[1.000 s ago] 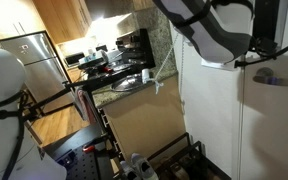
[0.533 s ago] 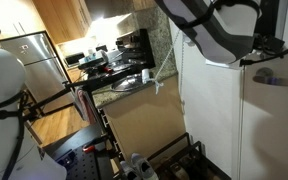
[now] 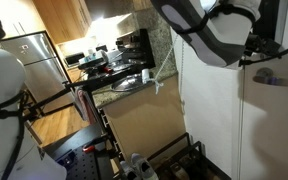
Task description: Turn the lock on the door
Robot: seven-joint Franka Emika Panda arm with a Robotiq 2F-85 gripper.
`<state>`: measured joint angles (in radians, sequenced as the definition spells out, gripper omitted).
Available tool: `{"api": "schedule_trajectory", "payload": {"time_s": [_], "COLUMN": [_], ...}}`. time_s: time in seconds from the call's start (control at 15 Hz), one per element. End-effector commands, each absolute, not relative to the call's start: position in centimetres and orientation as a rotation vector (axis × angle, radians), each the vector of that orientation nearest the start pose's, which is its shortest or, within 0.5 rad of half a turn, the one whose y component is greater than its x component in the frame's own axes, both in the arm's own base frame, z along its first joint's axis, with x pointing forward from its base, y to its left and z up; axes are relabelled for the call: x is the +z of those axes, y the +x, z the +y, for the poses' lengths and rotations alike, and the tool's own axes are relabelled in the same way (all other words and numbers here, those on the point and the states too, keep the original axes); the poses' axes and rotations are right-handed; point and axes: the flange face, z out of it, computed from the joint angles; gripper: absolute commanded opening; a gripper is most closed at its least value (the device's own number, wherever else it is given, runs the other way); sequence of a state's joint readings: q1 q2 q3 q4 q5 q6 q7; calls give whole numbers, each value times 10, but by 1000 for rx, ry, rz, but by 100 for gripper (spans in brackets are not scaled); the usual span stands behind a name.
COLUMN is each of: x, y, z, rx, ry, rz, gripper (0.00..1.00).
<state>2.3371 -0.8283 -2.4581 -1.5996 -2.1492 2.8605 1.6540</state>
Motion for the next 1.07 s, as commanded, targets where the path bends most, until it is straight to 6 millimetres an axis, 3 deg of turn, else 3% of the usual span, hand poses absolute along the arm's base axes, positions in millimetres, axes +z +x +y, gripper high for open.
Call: {"api": "schedule_trajectory", "payload": {"time_s": [0.0,1.0], "x": [257,253], "y": [689,692], "z": [-114,-135], "rx": [-1504,-1461], "ry": [-2936,-2949], "rz": [241,339], "gripper": [97,100]}}
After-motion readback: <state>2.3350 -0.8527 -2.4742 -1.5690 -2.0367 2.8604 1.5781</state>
